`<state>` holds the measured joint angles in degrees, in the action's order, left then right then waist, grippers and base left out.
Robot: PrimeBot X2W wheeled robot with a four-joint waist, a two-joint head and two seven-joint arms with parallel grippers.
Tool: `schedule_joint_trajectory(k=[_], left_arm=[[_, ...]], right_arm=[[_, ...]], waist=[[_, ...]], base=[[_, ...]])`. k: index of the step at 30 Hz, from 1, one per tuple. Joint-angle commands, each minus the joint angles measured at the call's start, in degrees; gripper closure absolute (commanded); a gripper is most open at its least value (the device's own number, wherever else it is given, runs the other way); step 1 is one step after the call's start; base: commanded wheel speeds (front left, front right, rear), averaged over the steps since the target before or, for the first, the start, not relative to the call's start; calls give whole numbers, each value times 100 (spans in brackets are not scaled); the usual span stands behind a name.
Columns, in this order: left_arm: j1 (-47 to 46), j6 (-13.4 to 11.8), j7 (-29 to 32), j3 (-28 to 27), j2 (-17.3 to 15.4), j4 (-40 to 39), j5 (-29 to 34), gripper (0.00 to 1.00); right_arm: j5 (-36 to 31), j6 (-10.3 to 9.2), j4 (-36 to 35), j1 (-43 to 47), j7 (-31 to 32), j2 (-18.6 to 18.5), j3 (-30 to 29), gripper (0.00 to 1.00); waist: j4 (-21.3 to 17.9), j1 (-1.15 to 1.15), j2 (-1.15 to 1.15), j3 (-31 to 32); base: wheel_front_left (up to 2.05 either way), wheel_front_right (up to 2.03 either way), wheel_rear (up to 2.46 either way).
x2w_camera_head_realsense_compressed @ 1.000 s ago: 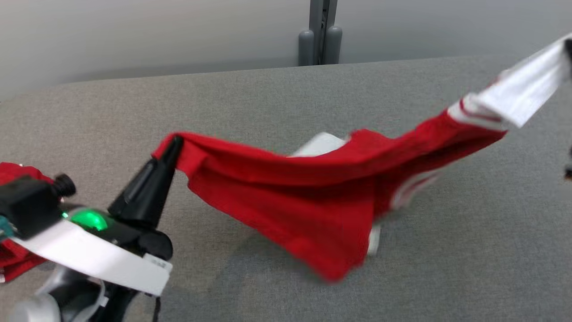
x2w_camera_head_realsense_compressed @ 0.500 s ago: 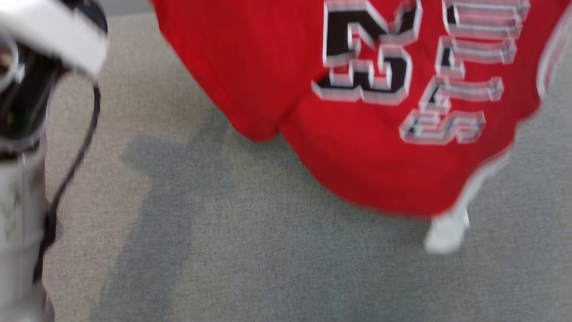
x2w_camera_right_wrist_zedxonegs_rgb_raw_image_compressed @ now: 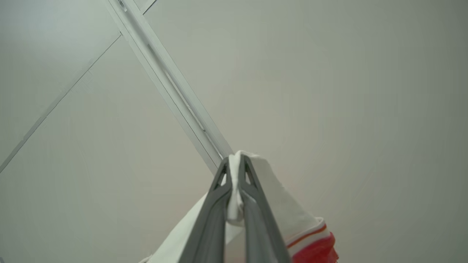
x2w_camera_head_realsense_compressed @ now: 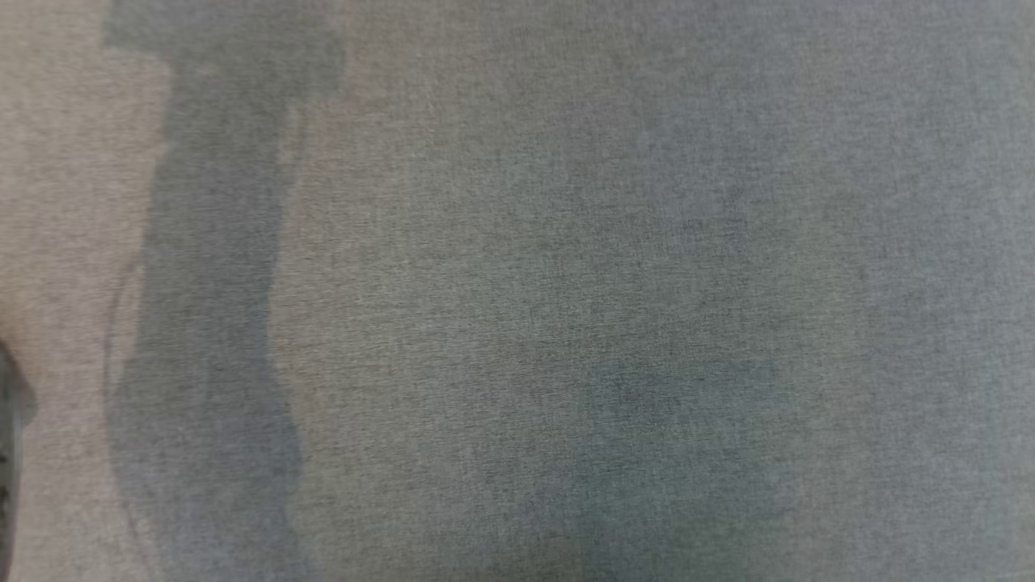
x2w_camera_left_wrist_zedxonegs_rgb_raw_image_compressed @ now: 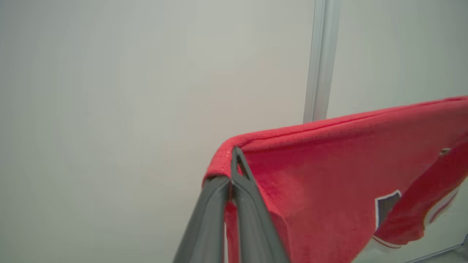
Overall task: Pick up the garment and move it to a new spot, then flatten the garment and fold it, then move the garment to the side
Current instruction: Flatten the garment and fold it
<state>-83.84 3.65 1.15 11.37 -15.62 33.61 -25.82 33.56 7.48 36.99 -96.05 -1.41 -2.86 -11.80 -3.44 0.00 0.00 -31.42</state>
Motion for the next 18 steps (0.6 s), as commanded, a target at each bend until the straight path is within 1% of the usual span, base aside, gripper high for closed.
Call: schedule_joint_trajectory(k=[1, 4, 5, 7, 9, 12, 14, 15, 17, 18], left_arm=[[153, 114, -276, 111, 13, 302, 71, 100], [511, 275, -833, 317, 25, 833, 99, 100], [830, 318, -1064, 384, 84, 1019, 23, 100], [1421, 363, -1376, 556, 164, 1291, -49, 100], [1992, 376, -1543, 725, 267, 1396, -153, 100], [2893, 383, -1628, 927, 301, 1222, -407, 100], [3412, 378, -1639, 810, 220, 827, -534, 100], [3706, 379, -1641, 817, 202, 611, -487, 100], [4462, 380, -1641, 618, 268, 174, -474, 100], [4809, 380, -1638, 609, 296, -35, -386, 100]], right_arm=[[192, 3, 126, 353, -104, -19, 174, 100], [504, 3, 176, 1147, -308, -24, 722, 100], [646, 3, 130, 1529, -390, -27, 895, 100], [927, 3, -37, 2345, -511, -165, 1226, 100], [1318, 3, -286, 3195, -578, -338, 1491, 100], [1705, 4, -732, 4352, -712, -686, 1928, 100], [1904, 3, -1019, 5055, -834, -956, 2142, 100], [2022, 3, -1149, 5354, -916, -1075, 2202, 100], [2217, 3, -1323, 6090, -1036, -1278, 2330, 100], [2311, 3, -1425, 6398, -1090, -1388, 2388, 100]], waist=[[-115, 0, 0, -114], [-191, 0, 0, -42], [-210, 0, 0, 3], [-237, 0, 0, 120], [-254, 0, 0, 215], [-275, 0, 0, 258], [-252, 0, 0, 322], [-230, 0, 0, 369], [-202, 0, 0, 651], [-176, 0, 0, 781]], base=[[0, 0, 0], [0, 0, 0], [0, 0, 0], [0, 0, 0], [0, 0, 0], [0, 0, 0], [0, 0, 0], [0, 0, 0], [0, 0, 0], [0, 0, 0]])
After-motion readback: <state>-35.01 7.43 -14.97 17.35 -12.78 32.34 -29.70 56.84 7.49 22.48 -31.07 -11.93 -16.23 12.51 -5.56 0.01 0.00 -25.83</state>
